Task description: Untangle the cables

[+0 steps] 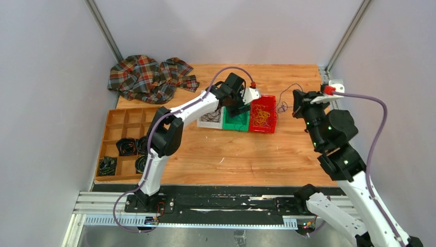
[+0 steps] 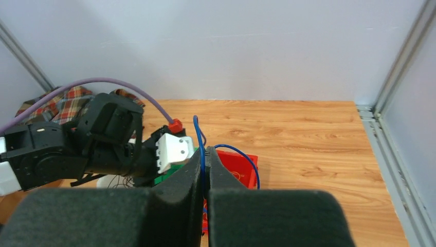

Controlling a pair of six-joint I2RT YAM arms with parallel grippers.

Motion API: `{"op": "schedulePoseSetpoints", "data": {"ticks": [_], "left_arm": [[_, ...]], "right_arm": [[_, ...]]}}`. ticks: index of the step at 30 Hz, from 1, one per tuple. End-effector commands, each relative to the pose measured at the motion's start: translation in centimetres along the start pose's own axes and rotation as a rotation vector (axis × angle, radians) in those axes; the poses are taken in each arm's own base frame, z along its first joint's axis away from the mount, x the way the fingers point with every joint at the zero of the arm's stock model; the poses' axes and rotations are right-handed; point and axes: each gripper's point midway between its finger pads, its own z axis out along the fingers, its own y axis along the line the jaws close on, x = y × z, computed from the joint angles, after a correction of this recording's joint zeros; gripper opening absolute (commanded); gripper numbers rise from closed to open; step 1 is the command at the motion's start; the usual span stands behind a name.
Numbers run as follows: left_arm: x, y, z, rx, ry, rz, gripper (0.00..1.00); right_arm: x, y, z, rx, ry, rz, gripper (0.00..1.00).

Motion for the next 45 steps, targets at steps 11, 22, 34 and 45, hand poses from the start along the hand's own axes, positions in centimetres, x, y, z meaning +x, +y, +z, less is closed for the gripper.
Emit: {"op": "schedulePoseSetpoints", "data": {"ticks": [11, 22, 34, 45], "left_arm": [[-7.2, 3.7, -17.8, -0.082, -0.095, -0.153, 0.98], [1.1, 12.1, -28.0, -0.276, -0.122, -0.58, 0.98], [11.2, 14.2, -30.8, -0.353, -0.06, -0.887, 0.98], [11.6, 13.7, -31.0, -0.354, -0.066, -0.898, 0.98]], "right_arm": [[0.9, 0.6, 1.5, -0.011, 0.067, -0.006, 0.01], [2.8, 5.3, 10.7, -0.116, 0.152, -0.064, 0.01], [10.7, 7.2, 16.8, -0.153, 0.303, -0.152, 0.0], [17.3, 10.1, 18.6, -0.239, 0.445, -0.122, 0.01]]}}
